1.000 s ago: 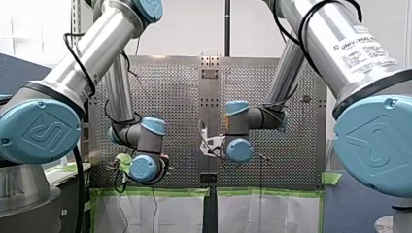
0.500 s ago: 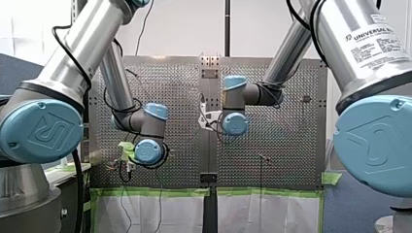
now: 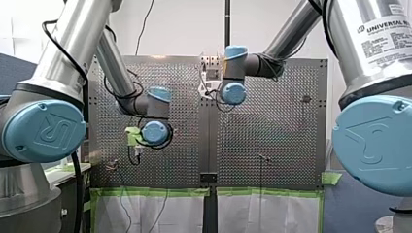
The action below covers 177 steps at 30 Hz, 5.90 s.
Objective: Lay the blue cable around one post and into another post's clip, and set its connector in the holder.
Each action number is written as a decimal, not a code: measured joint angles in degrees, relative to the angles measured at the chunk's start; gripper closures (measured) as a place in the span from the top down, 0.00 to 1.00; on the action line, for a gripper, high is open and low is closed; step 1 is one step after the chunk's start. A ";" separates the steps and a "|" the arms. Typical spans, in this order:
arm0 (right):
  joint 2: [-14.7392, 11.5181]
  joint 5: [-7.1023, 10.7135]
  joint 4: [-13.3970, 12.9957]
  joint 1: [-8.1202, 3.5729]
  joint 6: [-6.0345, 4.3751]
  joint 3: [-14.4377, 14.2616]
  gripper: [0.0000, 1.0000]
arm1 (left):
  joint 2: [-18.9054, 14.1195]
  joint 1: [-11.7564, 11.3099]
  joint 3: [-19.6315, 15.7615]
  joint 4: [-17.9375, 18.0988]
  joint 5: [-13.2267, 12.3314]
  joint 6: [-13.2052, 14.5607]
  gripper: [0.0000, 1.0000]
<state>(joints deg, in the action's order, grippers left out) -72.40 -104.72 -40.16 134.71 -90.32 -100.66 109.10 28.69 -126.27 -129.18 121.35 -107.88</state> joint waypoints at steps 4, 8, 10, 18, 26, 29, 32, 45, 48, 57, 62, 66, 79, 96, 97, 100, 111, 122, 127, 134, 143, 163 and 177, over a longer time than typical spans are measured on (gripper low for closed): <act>-1.91 0.61 1.90 -0.07 0.29 0.82 0.00 | -2.33 -0.51 2.32 -2.34 -0.06 -0.34 1.00; -3.73 1.17 3.74 -0.08 0.44 0.99 0.00 | -4.34 -0.94 4.33 -4.35 -0.14 -0.86 1.00; -4.76 1.33 4.74 -0.08 0.46 1.00 0.00 | -5.34 -1.17 5.32 -5.34 -0.17 -1.01 1.00; -8.06 1.41 8.62 -0.23 0.35 1.02 0.00 | -9.10 -2.30 9.07 -9.11 -1.18 -0.24 1.00; -7.06 2.30 10.88 -0.54 0.61 1.65 0.00 | -12.73 -3.93 12.16 -12.74 -1.70 1.80 1.00; -5.93 2.61 11.06 -0.59 0.96 2.32 0.00 | -14.12 -4.21 13.53 -14.11 -1.74 2.24 1.00; -4.88 2.85 11.06 -0.61 1.15 3.08 0.00 | -15.46 -4.52 14.80 -15.45 -1.68 2.50 1.00; -3.21 3.33 12.26 -1.08 1.07 8.03 0.00 | -22.65 -8.11 16.45 -22.65 0.57 5.83 1.00; -2.91 3.64 12.53 -1.24 1.16 8.90 0.00 | -24.36 -9.73 16.78 -24.36 0.01 6.46 1.00; -2.33 4.82 12.78 -1.35 1.61 10.99 0.00 | -28.81 -14.15 19.34 -28.81 -4.00 7.44 1.00; -2.21 5.72 12.69 -0.99 2.15 11.76 0.00 | -31.46 -16.80 20.08 -31.47 -6.64 7.18 1.00; -2.13 6.45 12.67 -0.69 2.74 12.45 0.00 | -33.63 -18.97 20.35 -33.62 -8.48 7.03 1.00; -1.94 7.41 12.09 1.00 2.73 15.49 0.00 | -37.26 -25.42 21.76 -40.13 -10.76 6.65 1.00; -1.53 6.52 10.54 3.09 2.70 19.32 0.00 | -30.95 -31.52 25.10 -48.18 -16.39 3.78 1.00; -1.37 6.45 10.53 3.16 2.72 19.54 0.00 | -30.87 -32.16 25.11 -48.80 -17.02 3.42 1.00; -0.64 6.32 10.57 3.35 2.84 20.43 0.00 | -30.75 -33.77 25.16 -49.40 -18.63 2.48 1.00; 2.74 5.95 10.77 3.90 3.11 23.94 0.00 | -29.20 -39.58 26.40 -47.98 -24.57 0.10 1.00; 4.44 5.92 11.72 3.94 3.19 27.37 0.00 | -26.90 -41.77 27.00 -44.27 -30.79 -3.02 1.00; 5.17 5.86 12.63 3.98 3.21 29.42 0.00 | -24.78 -42.62 28.81 -42.61 -32.73 -4.12 1.00; 5.44 5.68 12.65 3.79 3.20 30.49 0.00 | -21.18 -43.22 31.24 -40.46 -33.65 -5.68 1.00; 7.08 5.01 12.47 3.52 3.14 30.88 0.00 | -16.65 -43.81 31.44 -39.08 -33.80 -6.38 1.00; 9.59 -2.95 16.71 0.83 3.57 29.80 0.00 | -11.43 -44.47 27.71 -33.59 -35.49 -9.58 1.00; 9.25 -10.76 13.40 -3.89 -2.61 22.23 0.00 | -11.27 -43.98 27.33 -33.97 -35.69 -9.94 1.00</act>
<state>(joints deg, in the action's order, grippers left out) -63.15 -115.48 -26.76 130.81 -92.93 -78.43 97.83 -15.28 -98.94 -163.15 85.66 -117.82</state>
